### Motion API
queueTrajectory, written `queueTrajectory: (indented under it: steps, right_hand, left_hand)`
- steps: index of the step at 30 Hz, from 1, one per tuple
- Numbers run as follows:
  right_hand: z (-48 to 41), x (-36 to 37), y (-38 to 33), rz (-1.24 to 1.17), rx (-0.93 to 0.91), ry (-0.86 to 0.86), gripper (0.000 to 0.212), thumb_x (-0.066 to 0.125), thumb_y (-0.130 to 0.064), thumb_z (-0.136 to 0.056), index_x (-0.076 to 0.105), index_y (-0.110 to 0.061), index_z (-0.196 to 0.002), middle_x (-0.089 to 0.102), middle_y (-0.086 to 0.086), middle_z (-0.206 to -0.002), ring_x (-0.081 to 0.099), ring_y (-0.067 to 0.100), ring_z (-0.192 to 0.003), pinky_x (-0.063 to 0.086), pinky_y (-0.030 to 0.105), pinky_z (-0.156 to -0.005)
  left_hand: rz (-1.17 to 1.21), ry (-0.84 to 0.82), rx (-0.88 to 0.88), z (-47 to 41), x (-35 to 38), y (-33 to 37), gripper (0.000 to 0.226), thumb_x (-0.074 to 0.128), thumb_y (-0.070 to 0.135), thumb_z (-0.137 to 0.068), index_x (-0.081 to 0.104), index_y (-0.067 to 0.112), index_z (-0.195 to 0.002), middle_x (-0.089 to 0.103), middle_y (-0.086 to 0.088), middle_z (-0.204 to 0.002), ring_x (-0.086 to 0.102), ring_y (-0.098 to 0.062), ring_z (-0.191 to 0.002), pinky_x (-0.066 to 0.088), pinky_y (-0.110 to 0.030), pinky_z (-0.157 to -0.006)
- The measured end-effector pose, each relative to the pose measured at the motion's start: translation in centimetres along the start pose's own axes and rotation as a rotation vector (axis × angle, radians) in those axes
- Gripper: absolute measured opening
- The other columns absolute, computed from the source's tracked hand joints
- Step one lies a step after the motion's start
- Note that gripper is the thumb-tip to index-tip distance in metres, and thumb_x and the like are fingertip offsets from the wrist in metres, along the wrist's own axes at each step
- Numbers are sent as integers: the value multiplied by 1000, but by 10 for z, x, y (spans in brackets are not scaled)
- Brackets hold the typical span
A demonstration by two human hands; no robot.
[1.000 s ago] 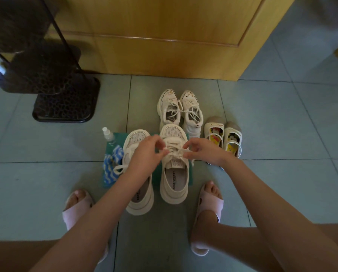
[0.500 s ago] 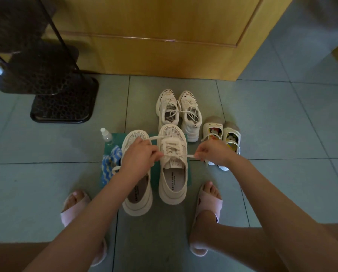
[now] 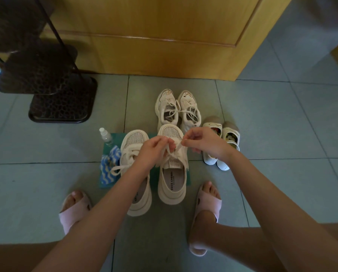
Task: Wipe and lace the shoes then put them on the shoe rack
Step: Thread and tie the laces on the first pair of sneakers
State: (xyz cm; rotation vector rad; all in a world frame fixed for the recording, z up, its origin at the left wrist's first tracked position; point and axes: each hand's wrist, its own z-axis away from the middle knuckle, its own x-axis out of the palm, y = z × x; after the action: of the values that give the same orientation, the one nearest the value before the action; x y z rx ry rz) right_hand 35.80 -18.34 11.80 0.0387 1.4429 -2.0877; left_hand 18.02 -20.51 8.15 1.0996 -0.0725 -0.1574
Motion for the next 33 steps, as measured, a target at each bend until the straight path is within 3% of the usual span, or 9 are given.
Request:
queueTrajectory:
  steps: [3, 6, 10, 13, 19, 23, 29, 33]
  right_hand:
    - [0, 8, 1, -28, -10, 51, 11, 66, -19, -86, 63, -11, -80, 58, 2, -62, 50, 1, -46, 41, 15, -49]
    - [-7, 17, 6, -84, -5, 88, 10, 67, -20, -85, 64, -14, -78, 61, 1, -58, 53, 9, -49, 40, 25, -52]
    - [-14, 22, 9, -131, -13, 154, 11, 68, -19, -85, 64, -12, -77, 60, -5, -50, 52, 7, -45, 39, 19, -46]
    - [-15, 24, 8, -113, -33, 146, 12, 66, -20, -86, 66, -8, -82, 60, -3, -55, 50, 5, -46, 39, 16, -45]
    - [-15, 16, 17, -72, -81, 98, 11, 59, -9, -90, 66, -17, -90, 65, 1, -75, 57, 2, -58, 44, 17, -52]
    - [-13, 18, 20, -17, -113, 79, 23, 64, -5, -85, 64, -28, -87, 65, -5, -76, 58, 1, -60, 45, 18, -55]
    - [-15, 19, 22, 0, -159, 126, 19, 68, -10, -83, 63, -29, -82, 63, -9, -75, 56, 0, -61, 46, 22, -57]
    - [-14, 20, 24, 31, -184, 125, 20, 68, -10, -83, 61, -29, -84, 61, -7, -74, 54, -1, -58, 47, 21, -56]
  left_hand:
    - [-212, -34, 83, -3, 7, -1, 22, 47, 24, -96, 66, 14, -100, 67, 3, -84, 60, -3, -77, 44, -15, -67]
    - [-303, -98, 89, -3, 8, 3, 23, 46, 20, -96, 66, 10, -102, 63, 7, -80, 57, -3, -75, 43, -16, -69]
    - [-320, -219, 90, -2, 5, 3, 21, 51, 24, -94, 64, 10, -102, 66, -7, -93, 61, -17, -89, 48, -32, -82]
    - [-334, -161, 119, -2, 6, 1, 28, 58, 29, -89, 62, 4, -101, 64, -19, -96, 60, -26, -86, 49, -40, -78]
    - [-304, -96, 91, -5, 7, 2, 20, 51, 27, -93, 59, 8, -93, 58, 3, -75, 55, -11, -70, 43, -24, -64]
    - [-320, -96, 79, -8, 7, 2, 18, 48, 25, -94, 58, 11, -94, 59, 3, -77, 56, -12, -74, 45, -26, -69]
    - [-307, -144, 151, -4, 6, 4, 21, 48, 29, -95, 58, 21, -79, 60, 9, -74, 57, -3, -70, 44, -9, -61]
    - [-293, -150, 160, -4, 5, 2, 21, 48, 28, -95, 60, 19, -81, 61, 8, -75, 58, -4, -71, 45, -9, -62]
